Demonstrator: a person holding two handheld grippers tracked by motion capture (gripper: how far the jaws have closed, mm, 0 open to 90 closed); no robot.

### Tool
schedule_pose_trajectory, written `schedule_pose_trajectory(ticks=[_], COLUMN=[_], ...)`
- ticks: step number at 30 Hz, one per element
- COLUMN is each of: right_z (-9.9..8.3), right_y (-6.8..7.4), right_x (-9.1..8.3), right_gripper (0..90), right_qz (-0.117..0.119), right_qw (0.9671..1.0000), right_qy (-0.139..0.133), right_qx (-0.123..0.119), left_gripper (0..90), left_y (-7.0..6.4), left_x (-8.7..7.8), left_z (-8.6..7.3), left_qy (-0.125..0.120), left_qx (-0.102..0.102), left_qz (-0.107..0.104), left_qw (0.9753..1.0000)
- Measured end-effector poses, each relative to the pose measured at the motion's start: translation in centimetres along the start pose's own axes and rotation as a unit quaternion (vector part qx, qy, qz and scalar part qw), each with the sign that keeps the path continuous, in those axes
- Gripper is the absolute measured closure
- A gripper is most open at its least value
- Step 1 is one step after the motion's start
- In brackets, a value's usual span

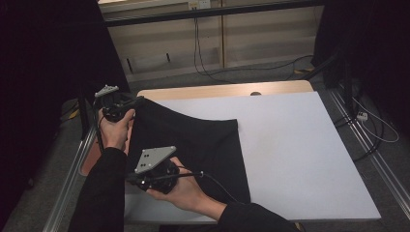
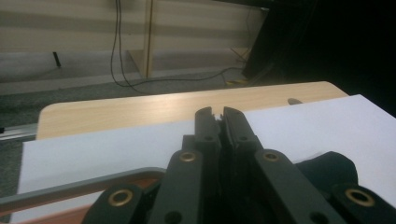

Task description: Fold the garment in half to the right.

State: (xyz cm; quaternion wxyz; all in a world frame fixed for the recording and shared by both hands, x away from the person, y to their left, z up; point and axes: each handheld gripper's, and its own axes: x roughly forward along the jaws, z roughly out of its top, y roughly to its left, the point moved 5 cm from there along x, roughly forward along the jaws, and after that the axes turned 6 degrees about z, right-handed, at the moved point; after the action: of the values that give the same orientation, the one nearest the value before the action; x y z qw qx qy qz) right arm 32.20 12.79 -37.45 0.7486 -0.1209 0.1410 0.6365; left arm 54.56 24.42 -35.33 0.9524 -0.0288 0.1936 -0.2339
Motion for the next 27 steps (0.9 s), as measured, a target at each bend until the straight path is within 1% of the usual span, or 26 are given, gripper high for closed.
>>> schedule_pose_trajectory(ticks=[2,4,6,7,9,12,14,15,16,20,21,22,27], right_z=[0.2,-0.1,-0.3,-0.9,-1.4,-2.2,-2.6,-2.8,-3.0,-3.6,-3.8,-4.0,-5.3], right_y=[0.0,0.0,0.1,0.1,0.1,0.0,0.0,0.0,0.0,0.1,0.2,0.2,0.3], right_x=[0.2,0.5,0.6,0.5,0.3,-0.1,-0.4,-0.6,-0.8,-1.7,-1.9,-2.2,-3.5], right_gripper=[87.6,87.6,87.6,87.6,87.6,87.6,87.6,87.6,87.6,87.6,87.6,87.6,87.6], right_qz=[-0.001,0.000,0.000,0.001,0.001,0.001,0.000,0.000,-0.001,-0.004,-0.004,-0.004,-0.010], right_qw=[1.0000,0.9999,0.9999,0.9999,0.9999,0.9998,0.9997,0.9997,0.9997,0.9995,0.9994,0.9993,0.9990], right_qy=[0.002,0.011,0.015,0.016,0.015,0.015,0.013,0.013,0.013,0.010,0.009,0.009,0.018], right_qx=[-0.003,-0.005,-0.006,-0.004,0.004,0.012,0.018,0.019,0.021,0.029,0.033,0.036,0.041], left_gripper=[85.5,85.5,85.5,85.5,85.5,85.4,85.4,85.4,85.4,85.4,85.5,85.4,85.5], left_y=[-0.1,-0.4,-0.5,-0.5,-0.6,-1.3,-1.7,-1.7,-2.3,-3.3,-3.6,-3.8,-5.4], left_x=[-0.2,-0.2,-0.1,0.2,0.5,1.2,1.5,1.5,1.8,2.4,2.6,2.8,3.8], left_z=[0.1,-0.1,-0.2,-0.6,-1.0,-1.6,-1.7,-1.7,-1.8,-2.0,-2.1,-2.2,-2.7], left_qy=[0.000,0.002,0.002,0.004,0.006,0.010,0.011,0.011,0.012,0.012,0.016,0.017,0.022], left_qx=[0.002,0.010,0.010,0.009,0.006,0.008,0.011,0.011,0.014,0.019,0.023,0.022,0.028], left_qz=[-0.003,-0.001,-0.003,-0.002,-0.004,-0.009,-0.013,-0.013,-0.016,-0.024,-0.026,-0.027,-0.039], left_qw=[1.0000,0.9999,0.9999,0.9999,1.0000,0.9999,0.9998,0.9998,0.9997,0.9995,0.9993,0.9993,0.9986])
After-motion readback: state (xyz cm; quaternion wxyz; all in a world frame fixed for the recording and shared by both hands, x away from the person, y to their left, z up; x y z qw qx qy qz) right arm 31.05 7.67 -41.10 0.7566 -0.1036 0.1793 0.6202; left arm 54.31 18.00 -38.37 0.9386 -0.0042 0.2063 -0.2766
